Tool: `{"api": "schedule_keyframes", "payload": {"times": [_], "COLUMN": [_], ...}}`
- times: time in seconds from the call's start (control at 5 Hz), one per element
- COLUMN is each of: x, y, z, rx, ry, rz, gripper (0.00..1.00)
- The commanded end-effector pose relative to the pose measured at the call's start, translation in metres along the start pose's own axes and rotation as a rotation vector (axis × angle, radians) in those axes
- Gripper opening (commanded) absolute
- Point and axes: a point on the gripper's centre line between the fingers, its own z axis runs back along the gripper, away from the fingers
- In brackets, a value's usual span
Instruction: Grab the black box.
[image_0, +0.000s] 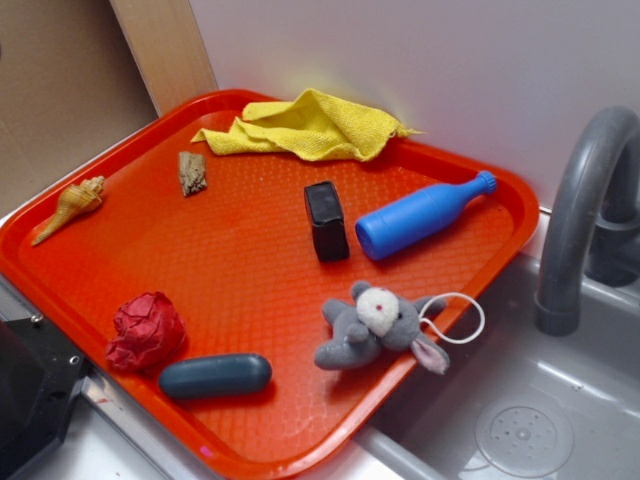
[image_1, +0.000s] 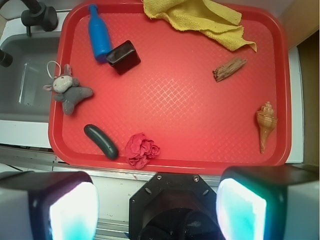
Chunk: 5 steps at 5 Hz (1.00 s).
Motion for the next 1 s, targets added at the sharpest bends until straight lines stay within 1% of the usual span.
{"api": "schedule_keyframes", "payload": {"times": [0.0, 0.2, 0.4, 0.6, 0.8], "x": [0.0, 0.049, 0.096, 0.142, 0.167], "y": [0.0, -0.016, -0.033, -0.038, -0.056], "z": [0.0, -0.011, -0.033, -0.067, -0.096], "rx": [0.0, -0.052, -0.012, 0.009, 0.02], "ry": [0.0, -0.081, -0.126, -0.101, -0.07], "rz": [0.0, 0.142, 0.171, 0.171, 0.062], "gripper": [1.0, 1.0, 1.0, 1.0, 1.0]}}
